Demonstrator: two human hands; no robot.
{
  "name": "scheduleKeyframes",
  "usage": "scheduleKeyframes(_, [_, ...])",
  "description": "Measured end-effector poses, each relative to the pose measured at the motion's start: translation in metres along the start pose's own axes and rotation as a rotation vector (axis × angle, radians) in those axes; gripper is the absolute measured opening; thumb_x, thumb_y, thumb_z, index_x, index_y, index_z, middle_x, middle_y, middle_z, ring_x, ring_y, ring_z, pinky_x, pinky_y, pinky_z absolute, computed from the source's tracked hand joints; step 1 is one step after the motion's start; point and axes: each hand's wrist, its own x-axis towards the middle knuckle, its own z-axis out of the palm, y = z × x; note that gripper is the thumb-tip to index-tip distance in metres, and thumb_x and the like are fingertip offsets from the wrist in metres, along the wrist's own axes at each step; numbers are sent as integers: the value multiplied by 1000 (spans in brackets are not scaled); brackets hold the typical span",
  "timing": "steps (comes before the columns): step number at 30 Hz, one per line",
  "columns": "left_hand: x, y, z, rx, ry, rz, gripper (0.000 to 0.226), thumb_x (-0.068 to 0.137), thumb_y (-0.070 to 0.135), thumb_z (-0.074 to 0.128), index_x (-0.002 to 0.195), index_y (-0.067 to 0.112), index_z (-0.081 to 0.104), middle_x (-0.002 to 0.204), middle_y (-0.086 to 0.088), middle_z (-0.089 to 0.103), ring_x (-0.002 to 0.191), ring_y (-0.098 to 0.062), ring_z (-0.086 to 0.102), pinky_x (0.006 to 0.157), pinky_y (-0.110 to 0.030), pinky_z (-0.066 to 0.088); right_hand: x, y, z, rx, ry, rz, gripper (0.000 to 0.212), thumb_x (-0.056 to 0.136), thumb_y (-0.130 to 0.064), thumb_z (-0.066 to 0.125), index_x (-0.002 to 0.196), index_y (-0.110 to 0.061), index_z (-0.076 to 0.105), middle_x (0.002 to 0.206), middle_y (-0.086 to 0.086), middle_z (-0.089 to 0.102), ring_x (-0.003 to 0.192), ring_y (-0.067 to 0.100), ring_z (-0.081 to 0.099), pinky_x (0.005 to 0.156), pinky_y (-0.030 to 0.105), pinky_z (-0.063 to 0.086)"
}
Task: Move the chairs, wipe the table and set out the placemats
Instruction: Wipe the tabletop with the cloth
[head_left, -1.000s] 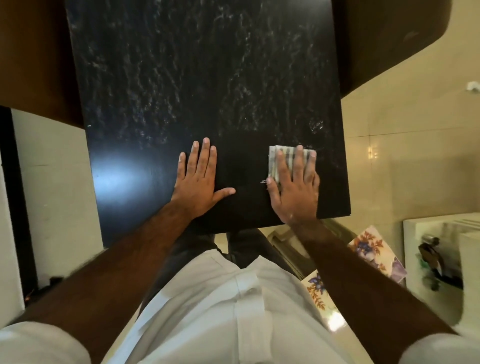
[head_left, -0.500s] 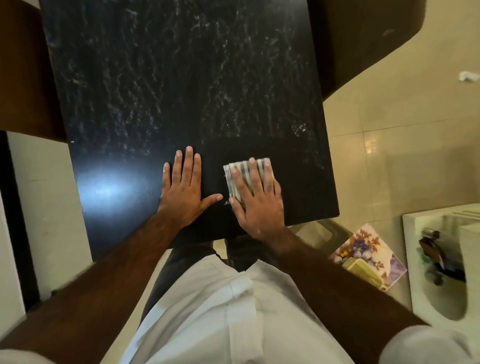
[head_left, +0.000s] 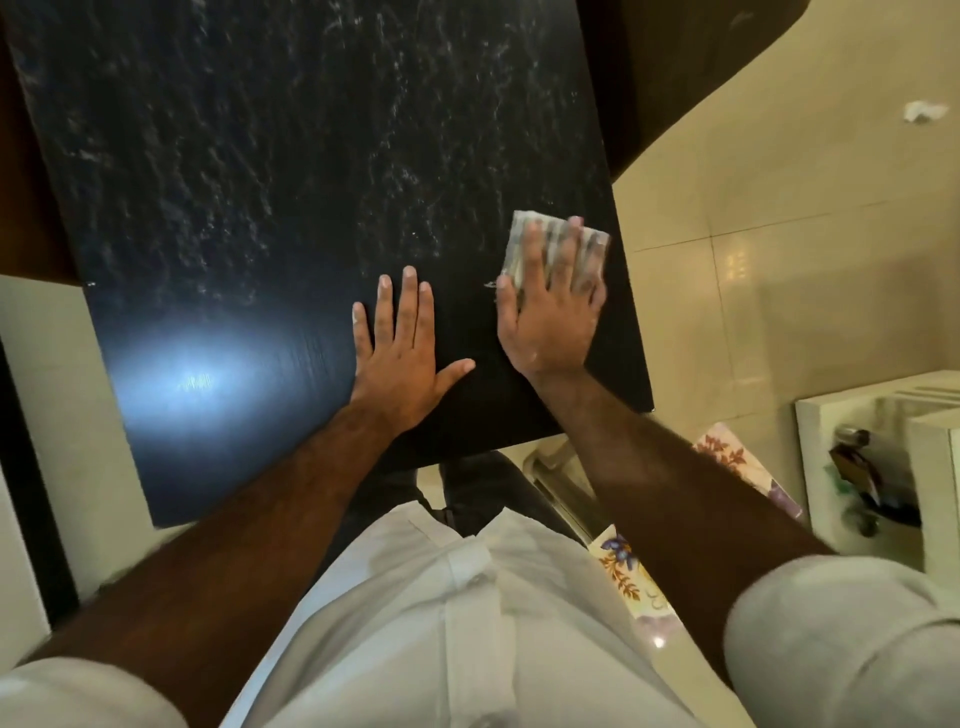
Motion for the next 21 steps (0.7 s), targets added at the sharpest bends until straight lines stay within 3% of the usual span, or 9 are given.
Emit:
scheduleKeyframes(6, [0, -1, 2, -17, -20, 10, 116, 98, 90, 24, 169, 13, -24, 175, -8, -39, 163, -35, -33, 130, -65, -14, -48, 6, 2, 0, -103, -246, 79, 110, -69, 34, 177, -35, 10, 185, 11, -1, 170, 42, -4, 128, 65, 27])
scheduleKeyframes(11, [3, -1, 0, -24, -49, -8, 118, 96, 92, 24, 170, 14, -25, 174, -7, -40, 162, -34, -34, 130, -66, -16, -67, 65, -7, -5, -120, -54, 80, 110, -66, 36, 177, -32, 9, 185, 11, -4, 169, 43, -4, 129, 69, 25])
scheduleKeyframes(15, [2, 0, 0, -16, -48, -8, 117, 95, 93, 21, 169, 14, -26, 175, -7, -40, 162, -34, -34, 129, -66, -16, -30, 70, -10, -38, -78, 69, 78, 112, -67, 28, 177, -28, 11, 184, 14, 2, 169, 44, 0, 129, 67, 27])
scheduleKeyframes(21, [0, -1, 0, -6, -50, 1, 118, 96, 93, 20, 170, 13, -23, 175, -8, -40, 163, -35, -33, 129, -67, -15, 5, 6, -4, -25, -29, -33, 78, 112, -68, 26, 177, -28, 12, 184, 17, 5, 168, 47, 5, 129, 65, 25])
